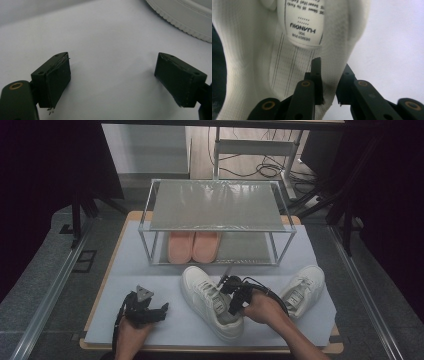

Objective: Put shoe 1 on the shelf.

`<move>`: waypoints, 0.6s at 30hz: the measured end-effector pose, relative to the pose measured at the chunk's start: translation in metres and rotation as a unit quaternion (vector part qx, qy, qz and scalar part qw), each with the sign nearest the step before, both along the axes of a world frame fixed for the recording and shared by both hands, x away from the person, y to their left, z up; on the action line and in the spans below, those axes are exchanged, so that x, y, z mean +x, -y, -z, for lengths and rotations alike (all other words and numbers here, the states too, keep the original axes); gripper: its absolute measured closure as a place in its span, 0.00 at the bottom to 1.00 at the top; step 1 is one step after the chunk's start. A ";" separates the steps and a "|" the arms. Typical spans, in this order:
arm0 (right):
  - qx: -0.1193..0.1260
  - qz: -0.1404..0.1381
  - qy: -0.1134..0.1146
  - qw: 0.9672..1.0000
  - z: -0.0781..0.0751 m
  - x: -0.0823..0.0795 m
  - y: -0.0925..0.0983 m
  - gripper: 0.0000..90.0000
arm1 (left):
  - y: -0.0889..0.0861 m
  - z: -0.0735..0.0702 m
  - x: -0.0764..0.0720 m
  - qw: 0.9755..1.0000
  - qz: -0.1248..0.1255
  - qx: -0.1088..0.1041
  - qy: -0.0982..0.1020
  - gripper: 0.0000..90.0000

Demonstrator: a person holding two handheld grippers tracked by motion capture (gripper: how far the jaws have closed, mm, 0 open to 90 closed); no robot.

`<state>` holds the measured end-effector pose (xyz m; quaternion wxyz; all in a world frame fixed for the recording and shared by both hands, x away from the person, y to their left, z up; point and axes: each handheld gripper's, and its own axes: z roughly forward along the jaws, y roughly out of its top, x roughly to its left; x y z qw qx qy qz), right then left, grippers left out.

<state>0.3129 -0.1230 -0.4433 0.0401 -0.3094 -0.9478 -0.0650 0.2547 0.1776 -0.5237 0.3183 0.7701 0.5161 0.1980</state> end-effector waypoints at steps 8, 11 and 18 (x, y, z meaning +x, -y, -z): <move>0.019 0.014 0.003 1.000 -0.011 0.005 0.015 0.90 | 0.000 0.000 0.000 1.000 -0.001 -0.001 0.001 0.15; 0.022 0.012 0.004 1.000 -0.014 0.005 0.017 0.90 | 0.000 0.000 0.000 1.000 0.001 0.001 0.000 0.15; 0.023 0.008 0.014 1.000 -0.025 0.004 0.019 0.91 | 0.000 0.000 0.000 1.000 0.000 0.000 0.001 0.15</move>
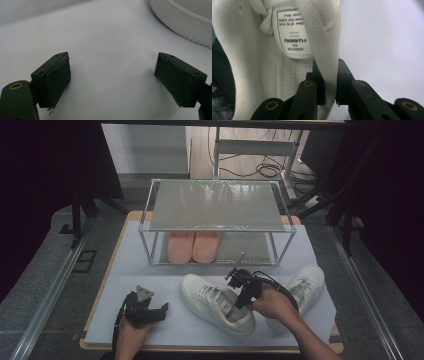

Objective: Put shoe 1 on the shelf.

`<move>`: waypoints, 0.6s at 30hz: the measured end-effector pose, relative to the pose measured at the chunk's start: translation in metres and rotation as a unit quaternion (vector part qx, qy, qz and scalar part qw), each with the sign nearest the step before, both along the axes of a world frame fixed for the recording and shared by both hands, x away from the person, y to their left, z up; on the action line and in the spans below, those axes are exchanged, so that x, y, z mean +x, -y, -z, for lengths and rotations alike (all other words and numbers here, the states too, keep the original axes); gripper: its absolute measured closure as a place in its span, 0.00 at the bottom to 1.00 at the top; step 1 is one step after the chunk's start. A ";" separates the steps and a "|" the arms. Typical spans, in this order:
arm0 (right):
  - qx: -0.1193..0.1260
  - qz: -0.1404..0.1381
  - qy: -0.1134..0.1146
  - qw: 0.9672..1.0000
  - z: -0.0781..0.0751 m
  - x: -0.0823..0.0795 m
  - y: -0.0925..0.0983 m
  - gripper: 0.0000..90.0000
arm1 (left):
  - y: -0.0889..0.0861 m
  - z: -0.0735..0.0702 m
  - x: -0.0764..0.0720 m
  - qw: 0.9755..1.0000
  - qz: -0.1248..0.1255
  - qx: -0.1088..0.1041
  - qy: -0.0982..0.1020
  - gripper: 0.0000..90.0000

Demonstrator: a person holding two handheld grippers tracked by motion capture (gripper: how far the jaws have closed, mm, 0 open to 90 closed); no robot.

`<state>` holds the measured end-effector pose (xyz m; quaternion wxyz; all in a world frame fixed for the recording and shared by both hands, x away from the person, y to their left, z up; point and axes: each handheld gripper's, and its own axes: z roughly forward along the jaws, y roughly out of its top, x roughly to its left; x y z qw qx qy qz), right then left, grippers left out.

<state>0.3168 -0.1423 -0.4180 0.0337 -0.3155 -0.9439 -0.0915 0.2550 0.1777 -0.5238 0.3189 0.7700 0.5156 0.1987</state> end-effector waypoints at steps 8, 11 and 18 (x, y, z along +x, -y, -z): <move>0.008 -0.001 0.012 1.000 -0.023 0.000 0.004 0.92 | 0.000 0.000 0.000 1.000 0.000 0.000 -0.001 0.15; 0.009 0.001 0.020 1.000 -0.034 0.000 0.007 0.92 | 0.000 0.000 0.000 1.000 0.000 0.000 -0.001 0.15; 0.020 0.009 0.028 0.999 -0.055 0.001 0.012 0.92 | 0.000 0.000 0.000 1.000 0.001 0.000 -0.002 0.15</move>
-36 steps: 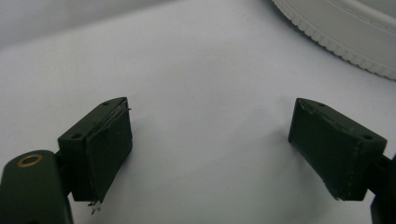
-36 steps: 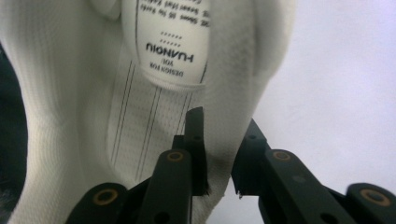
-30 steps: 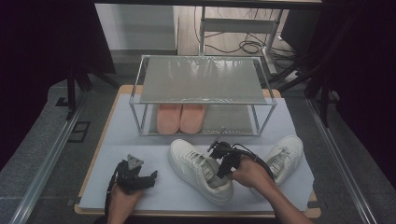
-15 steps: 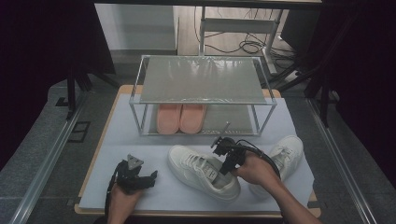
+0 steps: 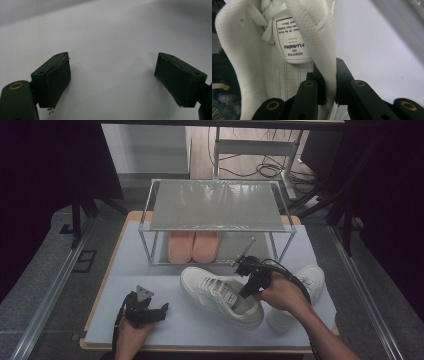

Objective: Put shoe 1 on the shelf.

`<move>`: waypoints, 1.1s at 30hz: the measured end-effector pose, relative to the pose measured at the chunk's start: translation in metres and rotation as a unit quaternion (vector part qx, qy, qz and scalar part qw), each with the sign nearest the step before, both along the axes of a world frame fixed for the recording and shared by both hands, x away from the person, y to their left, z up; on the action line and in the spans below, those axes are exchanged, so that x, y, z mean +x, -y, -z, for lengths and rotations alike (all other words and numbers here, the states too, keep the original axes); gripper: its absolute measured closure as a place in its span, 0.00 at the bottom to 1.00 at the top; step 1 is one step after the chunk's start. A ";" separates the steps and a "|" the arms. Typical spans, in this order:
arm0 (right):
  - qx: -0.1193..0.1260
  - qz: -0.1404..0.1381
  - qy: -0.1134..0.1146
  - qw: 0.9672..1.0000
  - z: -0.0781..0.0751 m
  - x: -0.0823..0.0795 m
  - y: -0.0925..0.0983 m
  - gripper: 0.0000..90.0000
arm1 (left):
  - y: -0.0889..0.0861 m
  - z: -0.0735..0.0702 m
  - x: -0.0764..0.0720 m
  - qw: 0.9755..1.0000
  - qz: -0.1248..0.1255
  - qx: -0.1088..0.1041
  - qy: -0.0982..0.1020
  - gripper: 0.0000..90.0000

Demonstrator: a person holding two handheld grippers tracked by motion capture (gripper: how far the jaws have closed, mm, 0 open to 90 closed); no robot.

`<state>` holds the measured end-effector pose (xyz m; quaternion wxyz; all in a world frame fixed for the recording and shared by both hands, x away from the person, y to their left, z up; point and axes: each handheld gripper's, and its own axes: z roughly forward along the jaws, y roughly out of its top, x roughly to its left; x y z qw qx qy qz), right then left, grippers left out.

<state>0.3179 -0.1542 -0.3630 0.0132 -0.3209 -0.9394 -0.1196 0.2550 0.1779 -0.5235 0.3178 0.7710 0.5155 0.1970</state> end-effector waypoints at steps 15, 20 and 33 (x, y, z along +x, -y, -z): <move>0.033 0.023 0.009 0.999 -0.051 0.010 0.001 0.92 | 0.000 0.000 0.000 1.000 0.000 0.001 0.000 0.15; 0.054 0.032 0.012 0.998 -0.069 0.014 0.000 0.92 | 0.000 0.000 0.000 1.000 0.000 0.001 0.000 0.15; 0.100 0.061 0.036 0.992 -0.114 0.030 -0.003 0.92 | 0.000 0.000 0.000 1.000 0.001 -0.001 0.000 0.15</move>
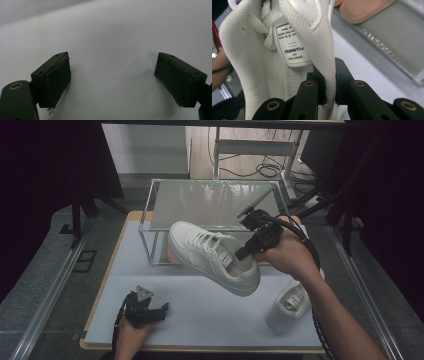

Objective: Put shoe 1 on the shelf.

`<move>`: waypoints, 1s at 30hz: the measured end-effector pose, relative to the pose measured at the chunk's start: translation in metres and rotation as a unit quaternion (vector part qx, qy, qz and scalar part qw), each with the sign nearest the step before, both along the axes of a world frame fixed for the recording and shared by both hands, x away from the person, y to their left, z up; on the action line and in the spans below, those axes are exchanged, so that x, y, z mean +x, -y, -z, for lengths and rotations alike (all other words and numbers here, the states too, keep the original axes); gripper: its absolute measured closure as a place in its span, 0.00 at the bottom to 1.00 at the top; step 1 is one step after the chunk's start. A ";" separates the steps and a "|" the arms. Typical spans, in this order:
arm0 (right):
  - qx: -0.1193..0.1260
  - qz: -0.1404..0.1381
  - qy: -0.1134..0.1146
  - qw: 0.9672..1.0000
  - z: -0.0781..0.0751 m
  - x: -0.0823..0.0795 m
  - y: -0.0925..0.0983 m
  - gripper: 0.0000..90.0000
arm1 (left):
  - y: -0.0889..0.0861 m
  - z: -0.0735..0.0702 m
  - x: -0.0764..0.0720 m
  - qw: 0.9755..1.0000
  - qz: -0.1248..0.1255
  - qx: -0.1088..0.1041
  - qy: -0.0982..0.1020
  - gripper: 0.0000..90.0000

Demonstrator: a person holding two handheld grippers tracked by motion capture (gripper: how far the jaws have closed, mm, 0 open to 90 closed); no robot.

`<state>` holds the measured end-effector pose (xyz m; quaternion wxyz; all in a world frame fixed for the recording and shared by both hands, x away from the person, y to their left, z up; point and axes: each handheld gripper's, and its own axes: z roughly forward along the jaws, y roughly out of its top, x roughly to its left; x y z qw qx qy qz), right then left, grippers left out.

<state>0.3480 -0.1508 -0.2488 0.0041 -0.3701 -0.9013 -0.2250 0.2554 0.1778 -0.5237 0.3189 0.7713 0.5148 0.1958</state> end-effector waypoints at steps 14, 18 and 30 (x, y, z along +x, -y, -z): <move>0.016 0.090 0.027 0.995 -0.018 0.039 0.003 0.92 | 0.000 0.000 0.000 1.000 -0.002 0.001 0.000 0.15; 0.022 0.122 0.024 0.992 -0.010 0.053 0.004 0.92 | 0.000 0.000 0.000 1.000 -0.002 0.001 0.001 0.15; 0.050 0.175 0.000 0.983 0.015 0.084 0.000 0.91 | 0.000 0.000 0.000 1.000 -0.002 0.001 0.000 0.15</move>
